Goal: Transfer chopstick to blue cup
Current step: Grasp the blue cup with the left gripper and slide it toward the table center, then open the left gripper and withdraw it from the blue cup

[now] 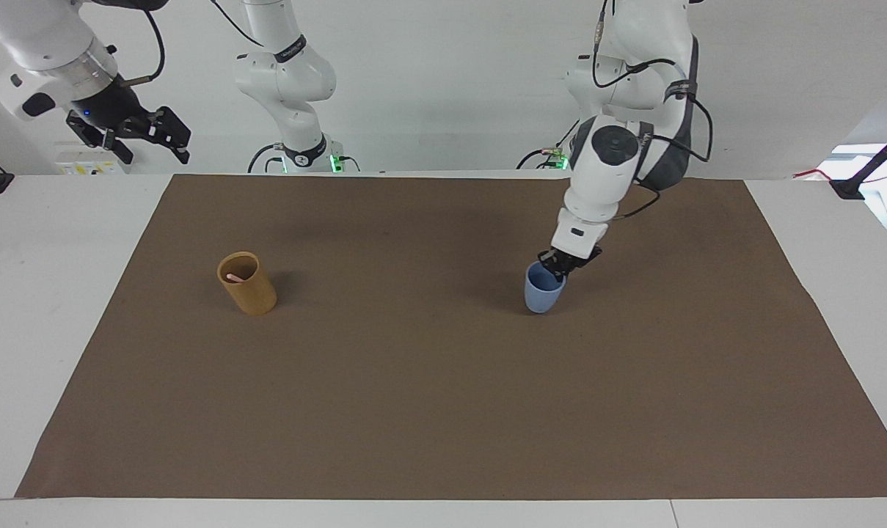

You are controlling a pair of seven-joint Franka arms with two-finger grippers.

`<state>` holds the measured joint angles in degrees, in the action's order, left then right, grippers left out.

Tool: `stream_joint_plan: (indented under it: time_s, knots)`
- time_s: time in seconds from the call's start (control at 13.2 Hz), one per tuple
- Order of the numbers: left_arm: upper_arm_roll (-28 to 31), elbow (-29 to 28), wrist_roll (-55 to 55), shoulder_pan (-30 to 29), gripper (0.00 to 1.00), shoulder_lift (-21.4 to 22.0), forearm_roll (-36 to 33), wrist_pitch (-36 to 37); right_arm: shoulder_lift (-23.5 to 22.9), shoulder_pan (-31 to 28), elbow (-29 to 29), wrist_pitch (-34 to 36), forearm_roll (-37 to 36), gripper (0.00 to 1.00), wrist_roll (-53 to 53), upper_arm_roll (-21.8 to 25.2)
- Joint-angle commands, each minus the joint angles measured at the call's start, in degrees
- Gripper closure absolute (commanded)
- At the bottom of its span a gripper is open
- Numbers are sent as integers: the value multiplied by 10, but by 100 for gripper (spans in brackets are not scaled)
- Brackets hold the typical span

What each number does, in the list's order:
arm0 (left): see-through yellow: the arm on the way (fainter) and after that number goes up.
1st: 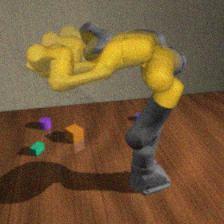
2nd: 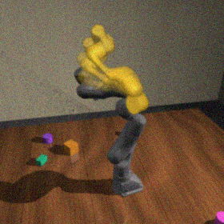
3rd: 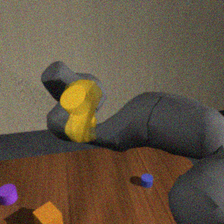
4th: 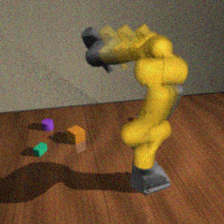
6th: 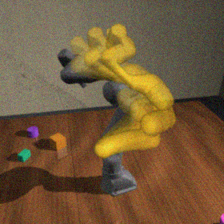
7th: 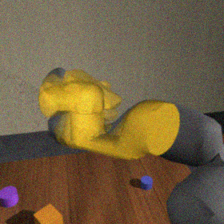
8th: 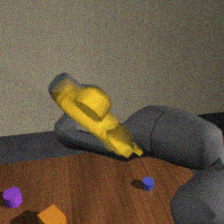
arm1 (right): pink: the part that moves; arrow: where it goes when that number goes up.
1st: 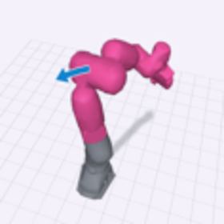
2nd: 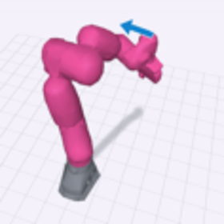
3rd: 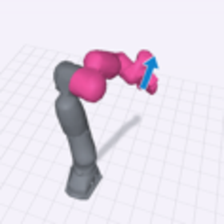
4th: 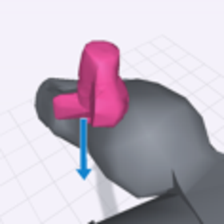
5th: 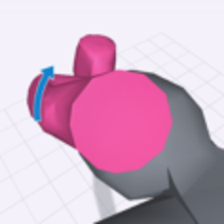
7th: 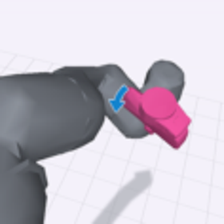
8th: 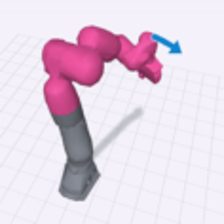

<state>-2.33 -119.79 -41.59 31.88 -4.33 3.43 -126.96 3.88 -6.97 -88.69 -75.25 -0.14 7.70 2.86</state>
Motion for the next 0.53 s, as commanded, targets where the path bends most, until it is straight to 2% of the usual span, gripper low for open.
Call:
stream_joint_plan:
  time_s: [0.0,0.08,0.15,0.23,0.3,0.38,0.46]
  knots:
    - [12,41,-52,48,100,-45,18,-21,3,-3,-3,6,2,0,-2,-2]
    - [12,47,-68,49,100,-53,18,-21,3,-3,-3,6,2,0,-3,-2]
    - [12,47,-69,49,91,-53,18,-21,3,-3,-3,6,2,0,-3,-2]
    - [12,45,-68,49,64,-52,18,-21,3,-3,-3,5,2,0,-3,-2]
    - [12,47,-71,49,17,-52,18,-21,3,-3,-3,6,2,0,-3,-2]
    - [14,54,-75,47,0,-52,18,-28,3,-3,-3,6,2,0,-3,-2]
    - [14,67,-79,41,0,-41,18,-25,3,-3,-3,6,2,0,-3,-2]
